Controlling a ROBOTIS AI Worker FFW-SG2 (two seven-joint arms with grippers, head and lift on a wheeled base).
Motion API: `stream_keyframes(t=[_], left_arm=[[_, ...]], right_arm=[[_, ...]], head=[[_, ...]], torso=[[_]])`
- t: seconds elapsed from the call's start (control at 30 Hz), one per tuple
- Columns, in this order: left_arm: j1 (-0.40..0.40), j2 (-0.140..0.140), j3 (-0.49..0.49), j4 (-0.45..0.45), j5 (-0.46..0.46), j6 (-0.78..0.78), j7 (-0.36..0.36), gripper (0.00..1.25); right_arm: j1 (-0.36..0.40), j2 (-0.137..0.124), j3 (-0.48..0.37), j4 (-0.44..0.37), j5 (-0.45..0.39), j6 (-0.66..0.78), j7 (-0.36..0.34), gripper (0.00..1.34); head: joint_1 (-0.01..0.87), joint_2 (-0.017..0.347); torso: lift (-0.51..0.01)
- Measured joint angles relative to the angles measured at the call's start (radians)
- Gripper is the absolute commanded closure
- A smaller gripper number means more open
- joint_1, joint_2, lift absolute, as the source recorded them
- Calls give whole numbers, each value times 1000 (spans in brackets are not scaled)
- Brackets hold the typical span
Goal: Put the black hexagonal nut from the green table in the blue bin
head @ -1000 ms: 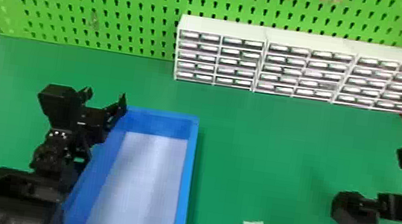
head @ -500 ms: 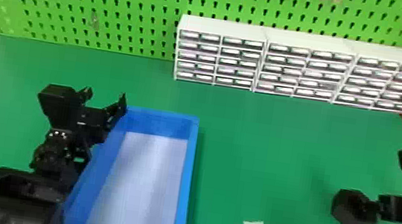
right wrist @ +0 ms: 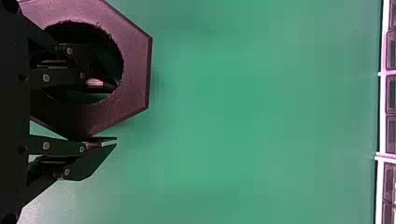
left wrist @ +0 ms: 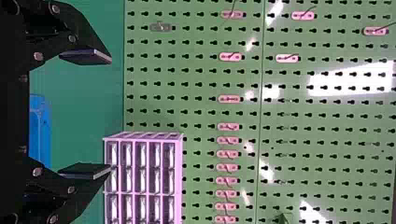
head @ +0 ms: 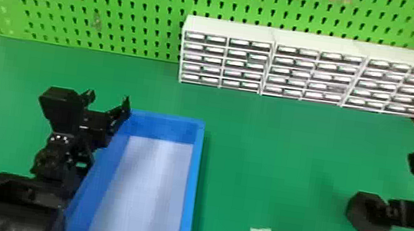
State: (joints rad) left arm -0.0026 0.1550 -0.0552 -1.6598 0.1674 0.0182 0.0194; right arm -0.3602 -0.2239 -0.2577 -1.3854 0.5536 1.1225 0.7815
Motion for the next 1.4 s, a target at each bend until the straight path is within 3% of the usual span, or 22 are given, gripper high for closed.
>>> stream_keyframes(t=[0.3, 0.93, 1.4], left_arm=[[1, 0, 1, 0, 0, 0, 0, 430], [1, 1, 3, 0, 0, 0, -1, 430], [0, 1, 3, 0, 0, 0, -1, 430]], right_arm=[[-3, -1, 8, -21, 16, 14, 29, 1038], [-24, -3, 100, -246, 137, 110, 148, 1038], [-47, 6, 189, -391, 144, 129, 199, 1038]], head=[[686, 52], [686, 52], [686, 52]], torso=[[-97], [-97], [-97]])
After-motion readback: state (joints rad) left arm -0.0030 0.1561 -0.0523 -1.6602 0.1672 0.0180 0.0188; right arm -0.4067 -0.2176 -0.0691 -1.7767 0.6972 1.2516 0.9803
